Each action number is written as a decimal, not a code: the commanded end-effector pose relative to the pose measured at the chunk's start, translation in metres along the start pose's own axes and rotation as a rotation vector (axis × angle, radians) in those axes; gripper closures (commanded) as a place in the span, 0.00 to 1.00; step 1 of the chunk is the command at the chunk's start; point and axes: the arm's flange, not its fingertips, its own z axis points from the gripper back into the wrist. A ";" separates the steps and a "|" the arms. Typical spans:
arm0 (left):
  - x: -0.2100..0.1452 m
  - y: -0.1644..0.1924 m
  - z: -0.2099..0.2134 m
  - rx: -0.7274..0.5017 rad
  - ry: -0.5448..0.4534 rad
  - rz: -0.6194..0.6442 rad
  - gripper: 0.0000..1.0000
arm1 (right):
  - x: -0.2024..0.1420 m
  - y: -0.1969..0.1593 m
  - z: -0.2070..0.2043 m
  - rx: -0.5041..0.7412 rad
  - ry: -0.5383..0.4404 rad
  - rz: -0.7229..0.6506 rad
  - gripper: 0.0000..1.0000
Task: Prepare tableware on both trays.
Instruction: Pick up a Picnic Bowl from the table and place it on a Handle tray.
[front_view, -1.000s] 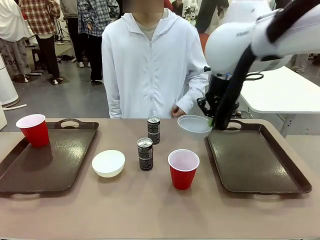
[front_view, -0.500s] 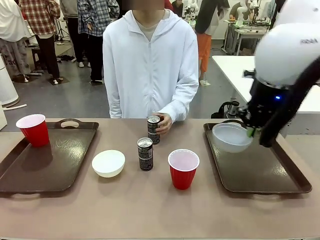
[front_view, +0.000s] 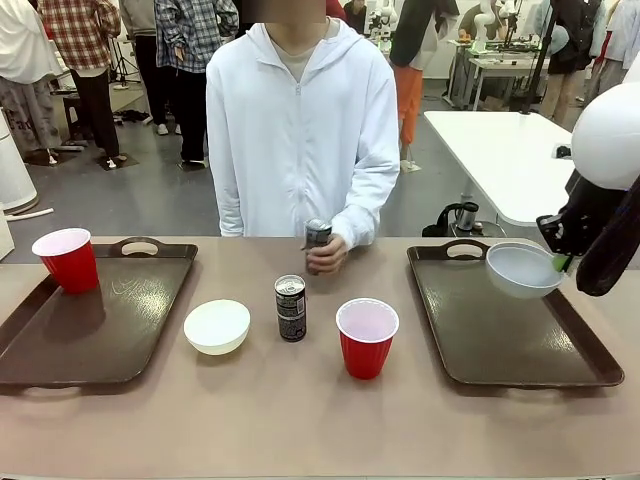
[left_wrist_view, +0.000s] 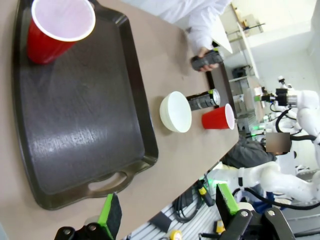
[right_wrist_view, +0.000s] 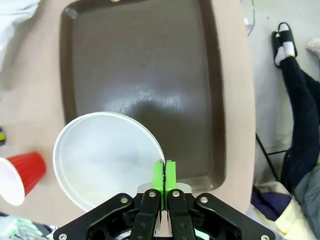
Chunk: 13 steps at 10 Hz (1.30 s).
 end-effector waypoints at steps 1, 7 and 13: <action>0.001 0.000 0.001 -0.007 -0.016 -0.005 0.00 | 0.017 0.008 -0.032 -0.033 0.000 -0.021 1.00; 0.001 0.000 0.001 -0.007 -0.016 -0.005 0.00 | -0.101 0.062 0.037 -0.104 0.246 0.044 1.00; 0.001 0.000 0.001 -0.007 -0.016 -0.005 0.00 | -0.102 0.060 0.026 -0.091 0.276 -0.014 1.00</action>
